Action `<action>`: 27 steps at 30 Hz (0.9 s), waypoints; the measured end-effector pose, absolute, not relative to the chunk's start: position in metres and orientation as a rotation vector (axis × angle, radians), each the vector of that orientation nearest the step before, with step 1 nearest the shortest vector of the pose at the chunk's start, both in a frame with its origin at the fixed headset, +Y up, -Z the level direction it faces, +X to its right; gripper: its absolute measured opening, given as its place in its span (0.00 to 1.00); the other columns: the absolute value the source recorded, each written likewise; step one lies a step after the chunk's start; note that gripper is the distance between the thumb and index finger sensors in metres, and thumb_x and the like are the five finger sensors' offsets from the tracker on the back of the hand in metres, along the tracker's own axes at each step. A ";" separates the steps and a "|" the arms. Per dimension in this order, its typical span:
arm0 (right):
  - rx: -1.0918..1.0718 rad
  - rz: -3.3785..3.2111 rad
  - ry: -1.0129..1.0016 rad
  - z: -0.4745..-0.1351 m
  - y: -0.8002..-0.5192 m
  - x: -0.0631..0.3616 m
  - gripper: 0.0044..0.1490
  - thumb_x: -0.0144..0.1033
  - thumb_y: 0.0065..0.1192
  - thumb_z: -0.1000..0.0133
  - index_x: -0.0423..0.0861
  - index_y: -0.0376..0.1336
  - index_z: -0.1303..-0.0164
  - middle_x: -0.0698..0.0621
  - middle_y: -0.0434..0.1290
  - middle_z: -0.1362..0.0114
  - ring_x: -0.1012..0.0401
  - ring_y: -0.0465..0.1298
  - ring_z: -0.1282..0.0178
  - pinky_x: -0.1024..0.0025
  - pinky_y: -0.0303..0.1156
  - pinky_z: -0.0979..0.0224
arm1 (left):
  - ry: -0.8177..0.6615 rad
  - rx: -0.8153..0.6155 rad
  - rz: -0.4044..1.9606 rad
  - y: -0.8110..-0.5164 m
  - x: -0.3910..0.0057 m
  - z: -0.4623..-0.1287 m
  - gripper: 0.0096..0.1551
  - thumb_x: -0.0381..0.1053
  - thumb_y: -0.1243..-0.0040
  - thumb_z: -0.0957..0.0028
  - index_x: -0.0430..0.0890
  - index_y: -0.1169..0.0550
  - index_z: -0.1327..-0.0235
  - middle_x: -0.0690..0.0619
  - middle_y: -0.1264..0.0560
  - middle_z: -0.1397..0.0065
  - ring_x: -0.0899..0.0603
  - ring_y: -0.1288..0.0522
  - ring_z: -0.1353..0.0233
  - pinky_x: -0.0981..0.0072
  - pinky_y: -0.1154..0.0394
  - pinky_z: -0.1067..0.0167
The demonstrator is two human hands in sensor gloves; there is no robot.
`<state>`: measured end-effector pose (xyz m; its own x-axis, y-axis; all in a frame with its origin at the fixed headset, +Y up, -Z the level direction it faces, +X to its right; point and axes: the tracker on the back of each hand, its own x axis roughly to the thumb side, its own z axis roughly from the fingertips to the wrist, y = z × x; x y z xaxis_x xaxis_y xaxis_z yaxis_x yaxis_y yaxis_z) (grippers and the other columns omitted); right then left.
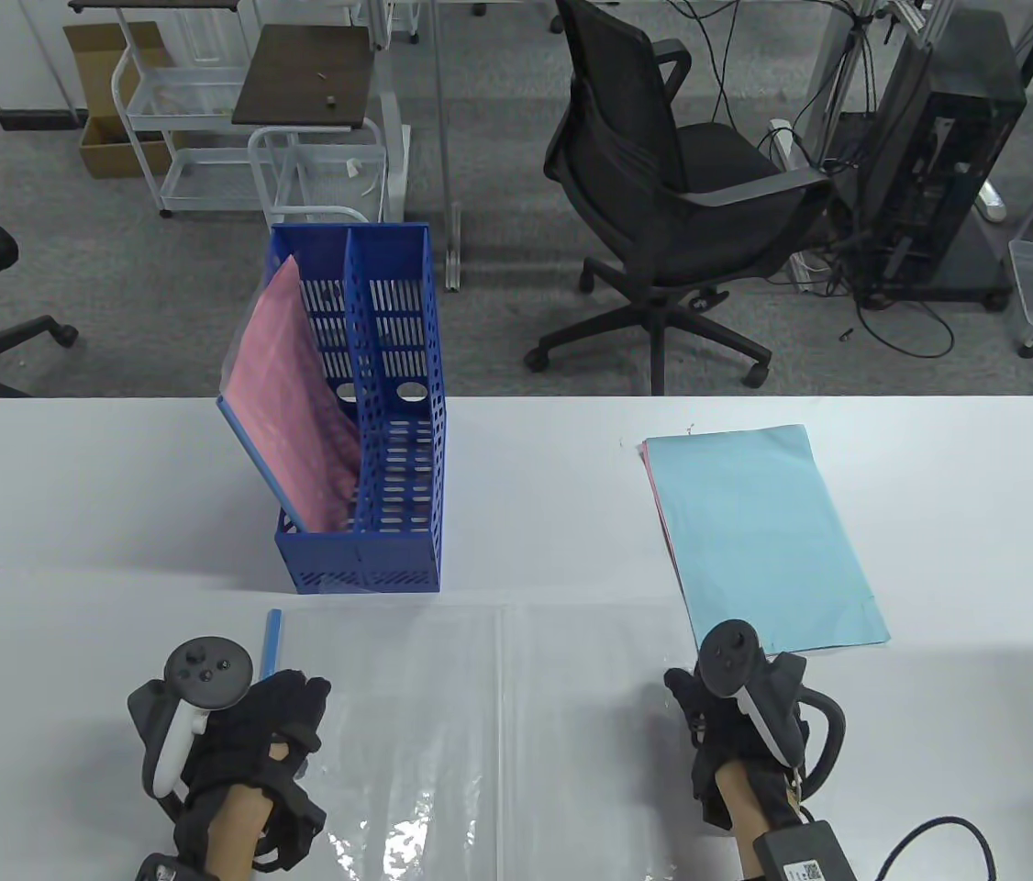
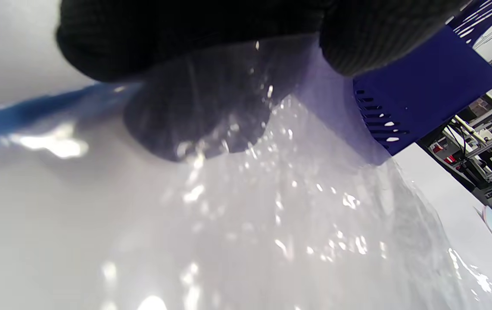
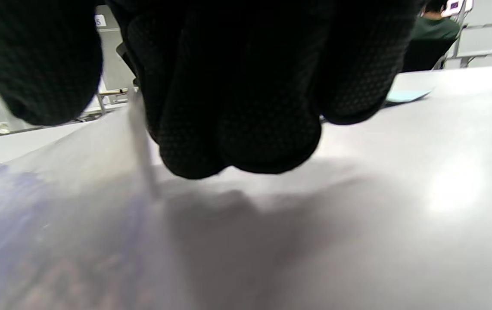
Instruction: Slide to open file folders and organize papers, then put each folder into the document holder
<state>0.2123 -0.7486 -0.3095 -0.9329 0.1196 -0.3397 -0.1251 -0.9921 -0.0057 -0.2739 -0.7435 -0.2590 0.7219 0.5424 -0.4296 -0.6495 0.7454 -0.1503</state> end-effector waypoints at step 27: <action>-0.650 2.908 0.460 -0.372 -0.772 0.283 0.63 0.70 0.71 0.69 0.62 0.50 0.23 0.51 0.49 0.12 0.43 0.52 0.13 0.36 0.52 0.16 | 0.021 0.047 0.390 -0.720 -0.228 -0.251 0.42 0.66 0.39 0.52 0.59 0.32 0.21 0.54 0.33 0.15 0.39 0.32 0.16 0.38 0.34 0.24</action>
<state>0.2833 -0.7715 -0.3718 -0.8993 0.0565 -0.4337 -0.1876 -0.9456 0.2657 -0.2276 -0.7199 -0.2512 0.9245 0.3810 -0.0119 -0.3800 0.9236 0.0500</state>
